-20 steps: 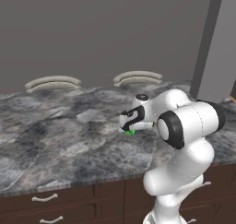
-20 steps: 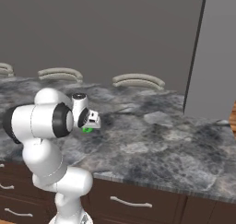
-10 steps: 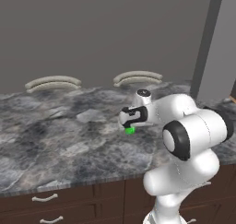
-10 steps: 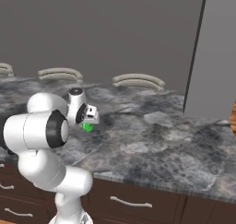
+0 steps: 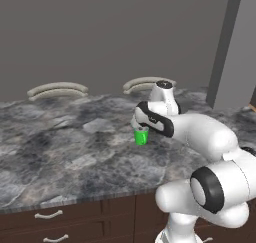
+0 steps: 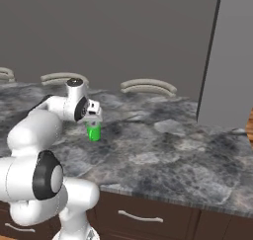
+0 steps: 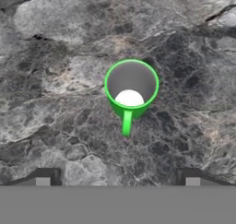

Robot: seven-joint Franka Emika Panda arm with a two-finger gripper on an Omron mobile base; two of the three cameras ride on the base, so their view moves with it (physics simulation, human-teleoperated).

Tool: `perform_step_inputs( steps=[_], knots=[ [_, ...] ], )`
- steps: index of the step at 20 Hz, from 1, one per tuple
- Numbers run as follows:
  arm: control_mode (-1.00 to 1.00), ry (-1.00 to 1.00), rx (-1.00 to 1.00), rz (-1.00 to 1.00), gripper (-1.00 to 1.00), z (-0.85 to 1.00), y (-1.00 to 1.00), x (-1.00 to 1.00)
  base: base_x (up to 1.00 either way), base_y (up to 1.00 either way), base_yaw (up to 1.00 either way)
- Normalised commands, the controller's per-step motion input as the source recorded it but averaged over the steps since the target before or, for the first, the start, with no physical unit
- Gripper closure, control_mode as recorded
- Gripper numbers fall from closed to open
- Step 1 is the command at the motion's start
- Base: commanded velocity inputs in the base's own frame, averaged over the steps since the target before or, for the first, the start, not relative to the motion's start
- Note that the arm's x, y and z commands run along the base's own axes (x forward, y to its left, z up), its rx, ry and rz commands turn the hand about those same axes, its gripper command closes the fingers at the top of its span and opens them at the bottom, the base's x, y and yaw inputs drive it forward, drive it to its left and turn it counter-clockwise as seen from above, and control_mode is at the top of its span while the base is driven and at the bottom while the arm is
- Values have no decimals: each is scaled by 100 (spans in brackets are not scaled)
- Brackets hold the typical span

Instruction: Clear the mugs and bowl far away from the sink.

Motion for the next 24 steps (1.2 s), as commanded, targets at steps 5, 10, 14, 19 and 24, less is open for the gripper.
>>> perform_step_inputs(
  steps=[5,10,14,19,24],
  knots=[
    [-100,-3,0,0,-100,100,0,-94,0,0,0],
    [-100,-15,0,0,-100,82,0,-100,0,0,0],
    [-100,-18,0,0,-100,20,-13,-85,0,0,0],
    [-100,-11,13,-1,-100,56,-14,-88,0,0,0],
    [-100,0,16,-8,-100,74,-3,-90,0,0,0]
  ],
)
